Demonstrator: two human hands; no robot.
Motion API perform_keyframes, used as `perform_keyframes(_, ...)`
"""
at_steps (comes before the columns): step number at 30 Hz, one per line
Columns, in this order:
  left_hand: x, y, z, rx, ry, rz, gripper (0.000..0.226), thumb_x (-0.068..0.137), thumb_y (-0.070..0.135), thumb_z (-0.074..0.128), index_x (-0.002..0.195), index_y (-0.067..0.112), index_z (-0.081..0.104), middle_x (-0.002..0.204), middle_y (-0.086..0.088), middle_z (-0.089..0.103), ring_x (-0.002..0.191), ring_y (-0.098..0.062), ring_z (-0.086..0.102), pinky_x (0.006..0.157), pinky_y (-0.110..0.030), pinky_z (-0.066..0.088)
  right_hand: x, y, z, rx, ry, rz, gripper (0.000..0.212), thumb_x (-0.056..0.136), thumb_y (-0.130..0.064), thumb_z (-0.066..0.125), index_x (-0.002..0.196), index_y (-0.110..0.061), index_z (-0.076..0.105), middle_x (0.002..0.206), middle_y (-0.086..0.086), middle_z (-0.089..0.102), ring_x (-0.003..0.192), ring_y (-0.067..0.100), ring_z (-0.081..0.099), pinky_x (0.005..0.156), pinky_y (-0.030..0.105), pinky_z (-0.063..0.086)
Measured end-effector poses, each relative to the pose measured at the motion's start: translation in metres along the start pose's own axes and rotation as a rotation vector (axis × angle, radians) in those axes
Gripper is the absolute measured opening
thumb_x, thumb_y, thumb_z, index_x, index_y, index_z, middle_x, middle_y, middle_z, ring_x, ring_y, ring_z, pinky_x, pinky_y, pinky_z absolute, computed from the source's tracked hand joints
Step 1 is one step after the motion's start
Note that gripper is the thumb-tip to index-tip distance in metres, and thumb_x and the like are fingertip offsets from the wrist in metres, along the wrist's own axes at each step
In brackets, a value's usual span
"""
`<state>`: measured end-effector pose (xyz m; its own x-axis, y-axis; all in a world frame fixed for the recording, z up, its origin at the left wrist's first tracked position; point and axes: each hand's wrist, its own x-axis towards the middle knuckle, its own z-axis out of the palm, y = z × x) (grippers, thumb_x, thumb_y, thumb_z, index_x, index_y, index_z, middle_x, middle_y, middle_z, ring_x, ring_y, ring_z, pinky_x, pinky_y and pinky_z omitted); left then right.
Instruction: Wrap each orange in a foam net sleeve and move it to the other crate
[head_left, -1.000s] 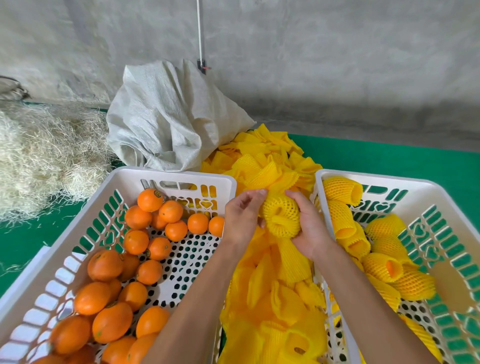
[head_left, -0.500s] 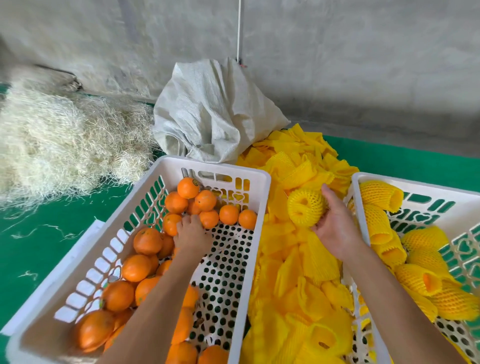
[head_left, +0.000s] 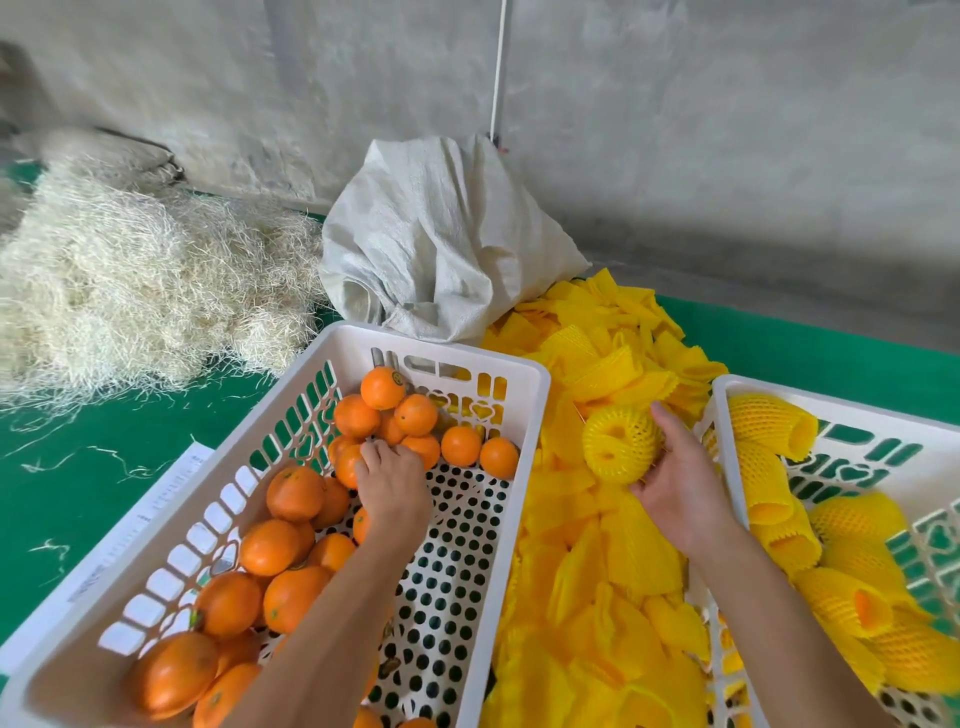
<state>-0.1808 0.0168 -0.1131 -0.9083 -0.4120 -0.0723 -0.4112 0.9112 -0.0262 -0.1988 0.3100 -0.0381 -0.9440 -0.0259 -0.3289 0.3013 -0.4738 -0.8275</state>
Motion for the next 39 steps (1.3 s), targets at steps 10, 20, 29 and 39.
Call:
perform_keyframes(10, -0.036, 0.032, -0.086, -1.08, 0.385, 0.454, 0.078, 0.084, 0.062, 0.077, 0.146, 0.02, 0.055, 0.125, 0.005, 0.049, 0.108, -0.003, 0.053, 0.091, -0.012, 0.047, -0.012, -0.001, 0.015, -0.091, -0.032, -0.046, 0.056, 0.083, -0.048, 0.072, 0.135, -0.031, 0.061, 0.134, -0.003, 0.068, 0.124, 0.021, 0.065, 0.109, 0.048, 0.047)
perform_keyframes(20, -0.072, 0.07, -0.075, -1.072, 0.232, 0.621, 0.068, 0.093, 0.063, 0.068, 0.147, 0.025, 0.052, 0.132, 0.018, 0.048, 0.116, 0.002, 0.053, 0.094, -0.02, 0.05, -0.032, -0.005, 0.023, -0.209, -0.152, -0.188, 0.062, 0.085, -0.051, 0.074, 0.136, -0.018, 0.06, 0.136, 0.006, 0.066, 0.134, 0.028, 0.056, 0.119, 0.058, 0.033)
perform_keyframes(29, -0.074, 0.078, -0.092, -1.886, -0.418, 0.496, 0.066, 0.087, 0.043, 0.064, 0.15, 0.037, 0.044, 0.134, 0.0, 0.069, 0.12, -0.02, 0.069, 0.094, -0.035, 0.059, -0.049, 0.009, 0.037, -1.014, -0.244, -0.914, 0.026, 0.103, -0.035, 0.057, 0.118, -0.025, 0.075, 0.13, -0.006, 0.051, 0.116, 0.018, 0.055, 0.096, 0.024, 0.046)
perform_keyframes(39, -0.077, 0.079, -0.088, -2.057, -0.442, 0.331, 0.047, 0.112, 0.039, 0.044, 0.14, 0.005, 0.059, 0.132, -0.024, 0.067, 0.125, -0.043, 0.063, 0.101, -0.051, 0.056, -0.051, 0.017, 0.04, -1.106, -0.132, -1.28, 0.016, 0.099, -0.018, 0.063, 0.095, -0.007, 0.074, 0.115, 0.004, 0.058, 0.106, 0.016, 0.059, 0.088, 0.029, 0.05)
